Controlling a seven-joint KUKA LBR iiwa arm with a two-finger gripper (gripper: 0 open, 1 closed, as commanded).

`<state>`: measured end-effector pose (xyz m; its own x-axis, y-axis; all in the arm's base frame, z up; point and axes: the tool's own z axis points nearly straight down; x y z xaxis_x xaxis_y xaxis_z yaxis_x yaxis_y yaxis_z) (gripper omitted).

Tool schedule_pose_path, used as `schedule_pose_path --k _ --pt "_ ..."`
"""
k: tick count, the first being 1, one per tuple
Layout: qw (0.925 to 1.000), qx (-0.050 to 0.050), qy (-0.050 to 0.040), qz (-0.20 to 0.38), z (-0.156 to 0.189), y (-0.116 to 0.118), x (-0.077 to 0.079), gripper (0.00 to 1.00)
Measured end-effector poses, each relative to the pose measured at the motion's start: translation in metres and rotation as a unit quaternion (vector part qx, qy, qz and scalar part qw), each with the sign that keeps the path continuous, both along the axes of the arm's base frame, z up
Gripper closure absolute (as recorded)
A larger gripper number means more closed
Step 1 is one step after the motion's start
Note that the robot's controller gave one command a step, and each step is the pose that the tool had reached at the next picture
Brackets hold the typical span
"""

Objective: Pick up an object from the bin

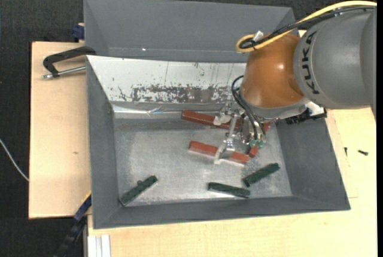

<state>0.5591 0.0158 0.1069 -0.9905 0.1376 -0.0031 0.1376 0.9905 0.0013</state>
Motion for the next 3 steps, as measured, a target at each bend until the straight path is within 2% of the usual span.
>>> schedule_pose_path --k 1,2,3 --pt "0.9968 0.001 0.0012 -0.080 -0.0316 0.0069 -0.0109 0.00" --pt "0.9998 0.002 -0.0028 -0.018 -0.0280 0.0096 -0.0097 1.00" --pt "0.9998 0.002 -0.0028 -0.018 -0.0280 0.0096 -0.0097 1.00"
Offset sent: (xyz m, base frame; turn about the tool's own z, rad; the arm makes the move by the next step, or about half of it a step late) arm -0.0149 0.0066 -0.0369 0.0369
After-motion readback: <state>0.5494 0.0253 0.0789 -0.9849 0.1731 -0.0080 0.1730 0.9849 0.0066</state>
